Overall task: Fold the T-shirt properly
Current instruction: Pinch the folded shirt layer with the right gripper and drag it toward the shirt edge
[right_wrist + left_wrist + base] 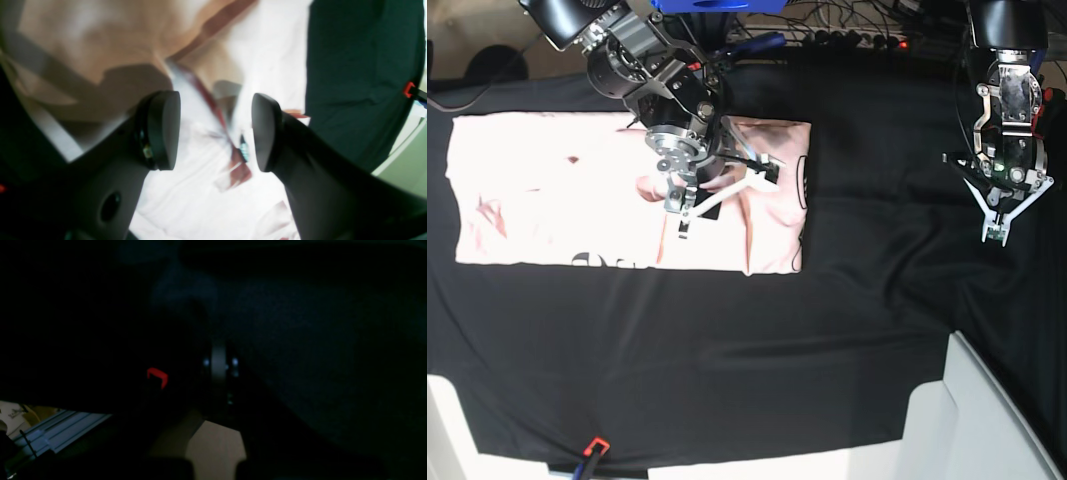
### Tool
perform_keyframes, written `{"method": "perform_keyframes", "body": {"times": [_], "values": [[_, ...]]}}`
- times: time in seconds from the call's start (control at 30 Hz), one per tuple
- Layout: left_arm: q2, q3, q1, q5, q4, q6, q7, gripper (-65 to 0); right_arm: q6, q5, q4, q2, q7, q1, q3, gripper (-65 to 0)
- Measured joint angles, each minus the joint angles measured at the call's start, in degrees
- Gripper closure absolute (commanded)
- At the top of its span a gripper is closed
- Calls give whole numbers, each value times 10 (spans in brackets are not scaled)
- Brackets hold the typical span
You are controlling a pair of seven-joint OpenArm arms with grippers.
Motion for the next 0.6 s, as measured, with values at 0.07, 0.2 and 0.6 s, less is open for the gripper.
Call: {"method": "perform_keyframes", "body": {"times": [0.07,0.2,0.6], "values": [[0,0,0,0,0,0,0,-2,0,0,-8,0,2,2,0,-312],[0,0,0,0,0,0,0,-2,0,6,-16,0,2,13,0,-308],[0,0,9,0,-1,0,0,-2,0,66,-28,2,-2,40,0,-4]]}}
